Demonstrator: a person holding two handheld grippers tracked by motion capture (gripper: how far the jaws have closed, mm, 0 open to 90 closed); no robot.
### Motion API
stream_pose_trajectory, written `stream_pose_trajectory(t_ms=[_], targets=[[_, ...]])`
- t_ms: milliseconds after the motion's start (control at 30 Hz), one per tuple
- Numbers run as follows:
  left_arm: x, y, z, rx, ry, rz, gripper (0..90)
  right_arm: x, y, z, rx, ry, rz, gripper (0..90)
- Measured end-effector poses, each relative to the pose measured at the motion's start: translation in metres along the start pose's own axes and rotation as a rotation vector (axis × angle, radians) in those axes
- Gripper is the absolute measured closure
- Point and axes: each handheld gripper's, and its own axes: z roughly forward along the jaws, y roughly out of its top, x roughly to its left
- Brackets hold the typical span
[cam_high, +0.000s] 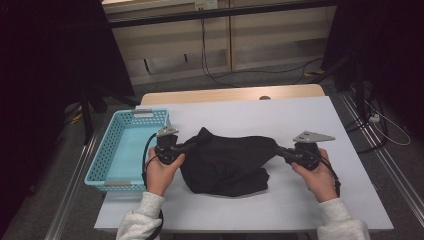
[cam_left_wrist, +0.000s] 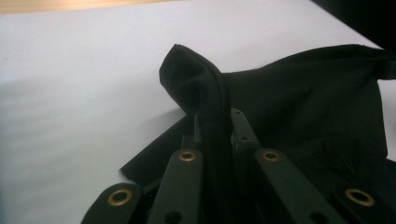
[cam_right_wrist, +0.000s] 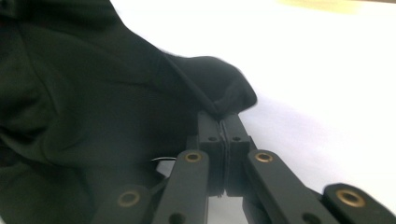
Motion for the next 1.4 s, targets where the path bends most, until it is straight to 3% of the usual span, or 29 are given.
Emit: stream_pose_trajectory(t_ms=[133,267,400,467,533,567,667,767,900,1067,1400], targets=[[-0.011,0.001,0.008,-0.003,-0.037,0.021,85.7,-0.005,0.003,-0.025,0.000,-0.034,0.005,89.3],[-0.014,0.000,0.015,-0.001,-0.036,0.034,85.7,-0.008,0.003,-0.037,0.023,-0.060,0.019,89.2],[-0.009,-0.006,0.022,0.023,-0.013,0.019,85.6,-0.009,-0.007,-0.023,0.058,-0.055,0.031,88.9],[-0.005,-0.008,0.023,0.026,0.007,0.011,85.6,-0.011,-0.011,-0.013,0.035,-0.053,0.049,86.8],[-0.001,-0.009,0.021,0.030,0.039,0.002,85.6,-0.012,-0.011,-0.004,-0.016,-0.078,0.027,73.6],[0.001,-0.010,0.020,0.033,0.058,0.003,85.5,-0.012,-0.010,-0.001,-0.030,-0.093,0.021,71.6],[0.009,-0.014,0.017,0.054,0.085,-0.017,84.9,-0.014,-0.009,0.003,-0.034,-0.107,0.036,56.4],[0.013,-0.016,0.013,0.059,0.106,-0.015,84.9,-0.021,-0.011,-0.003,-0.032,-0.141,0.059,50.4],[0.010,-0.015,0.014,0.055,0.102,-0.015,84.8,-0.027,-0.016,-0.001,-0.027,-0.132,0.099,49.3],[0.009,-0.015,0.017,0.062,0.105,-0.008,84.8,-0.021,-0.017,0.013,0.006,-0.080,0.087,49.3],[0.010,-0.018,0.018,0.077,0.109,-0.004,84.7,-0.020,-0.022,0.039,0.116,-0.112,0.087,55.6]])
